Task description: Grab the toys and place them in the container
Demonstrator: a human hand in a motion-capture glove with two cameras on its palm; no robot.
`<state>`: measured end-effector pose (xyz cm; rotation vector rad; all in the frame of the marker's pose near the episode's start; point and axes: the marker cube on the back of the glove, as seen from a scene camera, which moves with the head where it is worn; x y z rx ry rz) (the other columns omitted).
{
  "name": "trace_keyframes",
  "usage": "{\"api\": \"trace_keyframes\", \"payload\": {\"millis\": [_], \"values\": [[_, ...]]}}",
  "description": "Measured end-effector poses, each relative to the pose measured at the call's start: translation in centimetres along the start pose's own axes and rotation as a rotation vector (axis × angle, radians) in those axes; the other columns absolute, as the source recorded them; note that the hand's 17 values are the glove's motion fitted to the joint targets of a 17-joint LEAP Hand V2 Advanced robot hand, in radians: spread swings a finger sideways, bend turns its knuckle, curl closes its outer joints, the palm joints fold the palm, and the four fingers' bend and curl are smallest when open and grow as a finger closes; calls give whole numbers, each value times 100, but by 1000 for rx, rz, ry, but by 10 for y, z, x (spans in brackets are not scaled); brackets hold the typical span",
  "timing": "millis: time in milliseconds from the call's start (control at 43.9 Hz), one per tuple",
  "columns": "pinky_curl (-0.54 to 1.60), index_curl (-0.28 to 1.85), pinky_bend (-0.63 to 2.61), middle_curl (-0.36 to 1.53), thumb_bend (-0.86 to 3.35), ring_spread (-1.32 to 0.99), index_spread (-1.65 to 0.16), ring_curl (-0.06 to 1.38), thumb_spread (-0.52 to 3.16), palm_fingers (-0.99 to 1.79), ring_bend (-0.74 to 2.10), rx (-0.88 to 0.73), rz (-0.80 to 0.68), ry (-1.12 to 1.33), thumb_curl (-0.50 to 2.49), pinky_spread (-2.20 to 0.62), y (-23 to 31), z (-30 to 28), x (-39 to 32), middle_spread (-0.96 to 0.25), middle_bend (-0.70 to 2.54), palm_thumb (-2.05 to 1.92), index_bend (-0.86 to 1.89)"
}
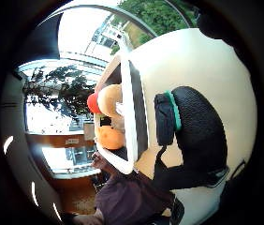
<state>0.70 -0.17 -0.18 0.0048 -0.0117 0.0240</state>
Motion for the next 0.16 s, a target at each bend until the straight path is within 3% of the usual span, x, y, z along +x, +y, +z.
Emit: {"api": "trace_keyframes", "payload": {"millis": [160], "values": [[33, 41, 80, 40, 0, -9, -24, 49, 159, 6, 42, -8, -20, 7, 27, 4, 3, 3, -7, -3, 19, 1, 18]]}}
